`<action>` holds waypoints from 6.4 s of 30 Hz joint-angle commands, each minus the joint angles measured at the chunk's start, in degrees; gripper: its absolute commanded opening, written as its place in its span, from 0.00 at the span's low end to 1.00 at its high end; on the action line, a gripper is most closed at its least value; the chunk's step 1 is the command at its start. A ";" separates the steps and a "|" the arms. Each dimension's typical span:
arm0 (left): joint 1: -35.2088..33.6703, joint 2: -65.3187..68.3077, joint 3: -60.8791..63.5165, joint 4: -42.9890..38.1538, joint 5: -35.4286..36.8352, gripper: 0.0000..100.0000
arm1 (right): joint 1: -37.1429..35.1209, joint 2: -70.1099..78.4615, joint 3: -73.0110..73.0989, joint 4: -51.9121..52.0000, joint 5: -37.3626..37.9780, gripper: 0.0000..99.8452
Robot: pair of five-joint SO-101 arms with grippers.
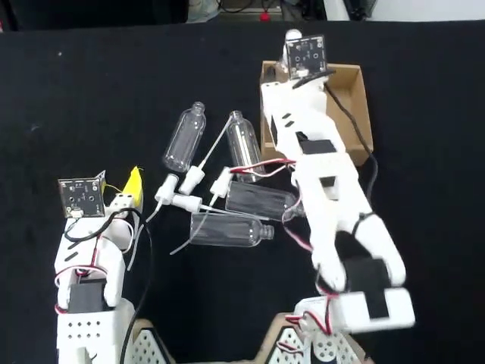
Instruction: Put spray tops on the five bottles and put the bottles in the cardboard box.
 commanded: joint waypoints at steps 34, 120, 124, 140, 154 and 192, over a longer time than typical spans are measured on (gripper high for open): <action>0.57 -0.97 1.19 0.00 0.26 0.20 | 4.22 23.52 -25.89 -2.90 -8.62 0.23; 0.57 -0.97 1.19 -0.18 -0.09 0.20 | -0.53 26.33 -29.23 8.00 -8.79 0.46; 0.57 -0.97 1.19 -0.18 -0.09 0.20 | -0.35 26.33 -32.84 13.71 -8.70 0.50; 0.57 -0.97 1.19 -0.18 -0.09 0.20 | 1.41 20.26 -30.55 17.85 -8.70 0.50; 0.57 -0.97 1.19 -0.18 -0.09 0.20 | 1.23 1.71 -12.26 18.02 -8.79 0.50; -10.51 -1.49 1.19 -0.44 1.41 0.20 | -29.54 -44.62 17.45 68.13 5.10 0.32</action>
